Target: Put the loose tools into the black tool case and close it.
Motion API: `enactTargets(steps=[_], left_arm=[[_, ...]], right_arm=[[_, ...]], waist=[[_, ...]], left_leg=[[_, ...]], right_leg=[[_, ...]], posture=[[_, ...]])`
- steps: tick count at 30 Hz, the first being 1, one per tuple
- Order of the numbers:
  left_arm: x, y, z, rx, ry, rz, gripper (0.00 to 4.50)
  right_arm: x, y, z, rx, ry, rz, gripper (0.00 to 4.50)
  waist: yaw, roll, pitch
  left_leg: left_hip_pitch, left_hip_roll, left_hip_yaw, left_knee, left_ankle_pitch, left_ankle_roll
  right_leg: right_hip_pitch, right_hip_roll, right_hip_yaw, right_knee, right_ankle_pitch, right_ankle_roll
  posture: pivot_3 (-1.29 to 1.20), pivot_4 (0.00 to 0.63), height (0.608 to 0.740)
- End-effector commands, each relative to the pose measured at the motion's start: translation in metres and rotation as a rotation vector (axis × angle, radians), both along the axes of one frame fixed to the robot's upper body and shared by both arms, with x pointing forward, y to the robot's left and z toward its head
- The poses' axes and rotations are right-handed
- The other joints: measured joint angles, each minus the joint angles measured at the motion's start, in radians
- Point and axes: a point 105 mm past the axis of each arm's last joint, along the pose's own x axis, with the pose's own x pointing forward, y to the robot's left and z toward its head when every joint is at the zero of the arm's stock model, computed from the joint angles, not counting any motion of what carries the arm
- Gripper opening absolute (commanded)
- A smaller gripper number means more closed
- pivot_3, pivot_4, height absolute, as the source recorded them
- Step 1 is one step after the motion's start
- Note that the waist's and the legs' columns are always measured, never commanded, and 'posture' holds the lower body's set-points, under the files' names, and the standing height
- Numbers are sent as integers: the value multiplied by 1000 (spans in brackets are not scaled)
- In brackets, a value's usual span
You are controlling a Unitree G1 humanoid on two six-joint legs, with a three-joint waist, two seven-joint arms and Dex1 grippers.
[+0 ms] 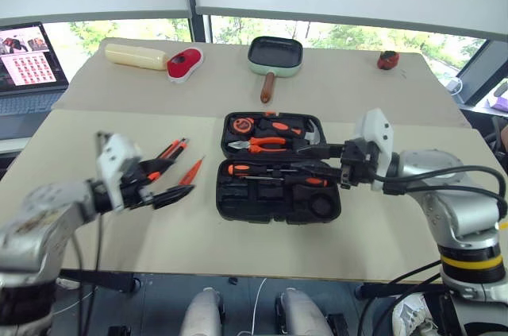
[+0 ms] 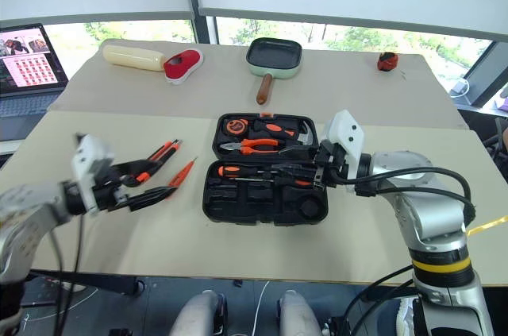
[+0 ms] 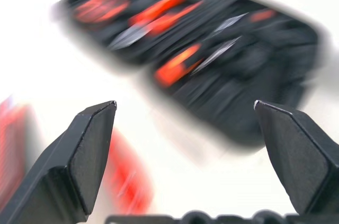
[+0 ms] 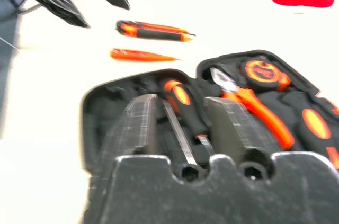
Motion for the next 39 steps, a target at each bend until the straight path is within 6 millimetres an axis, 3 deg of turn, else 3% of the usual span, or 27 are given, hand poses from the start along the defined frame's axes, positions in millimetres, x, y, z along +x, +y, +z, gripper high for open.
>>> enactTargets(steps=[1,3,6,8,10,12,15,17,22,29,39], left_arm=[[-26,35,-1,62,-19,174,4500],[-39,46,-11,79,17,222,4500],[-49,47,-16,95,50,222,4500],[-43,38,-12,103,47,187,4500],[-22,26,0,106,30,168,4500],[-11,20,6,107,37,162,4500],[2,-7,17,93,86,68,4500],[21,-27,16,130,150,26,4500],[49,-47,17,215,309,-39,4500],[82,-42,2,344,432,-2,4500],[99,-58,-25,366,494,-82,4500]], right_arm=[[-11,2,14,28,-14,12,3620],[-14,2,14,32,-5,15,4362],[-15,3,14,39,1,2,4448],[-15,4,13,44,3,-6,4448],[-17,4,12,45,1,-10,4448],[-19,5,12,46,-1,-16,4448],[-23,2,12,51,-2,-37,4448],[-29,2,7,50,5,-46,4448],[-36,7,2,67,0,-73,4448],[-43,14,-6,90,-9,-115,4448],[-43,9,-7,104,-35,-194,4448]], waist=[[3,0,0],[8,0,0],[19,-1,0],[24,-1,0],[33,-1,0],[37,-2,0],[27,-2,-1],[22,-2,0],[16,-3,0],[4,-4,0],[28,-3,0]], left_leg=[[0,-1,0,0,0,0],[0,0,2,0,0,0],[0,0,2,0,0,-1],[0,0,2,0,0,-1],[-1,0,2,0,0,-1],[-1,0,2,0,1,-1],[-1,0,3,0,1,-1],[-2,-1,3,-1,1,-1],[-2,-1,1,-2,1,-1],[-4,-2,1,-3,1,-1],[-11,-4,0,-2,3,-2]], right_leg=[[0,0,0,0,0,0],[-1,-1,0,0,0,-1],[-1,-3,-1,-1,-1,-1],[-1,-3,-1,-3,-3,-6],[-1,-3,-1,-3,-5,-8],[0,-3,-3,-3,-5,-8],[0,-2,-2,-3,-1,-2],[0,-1,-2,-3,0,-1],[-1,1,-2,-2,-1,-1],[-5,2,0,-1,-1,-1],[-11,1,-1,2,-1,-1]], posture=[[0,150,740],[0,150,740],[0,150,740],[0,150,740],[0,150,740],[0,150,740],[0,150,740],[0,150,740],[0,150,740],[0,150,740],[0,150,740]])
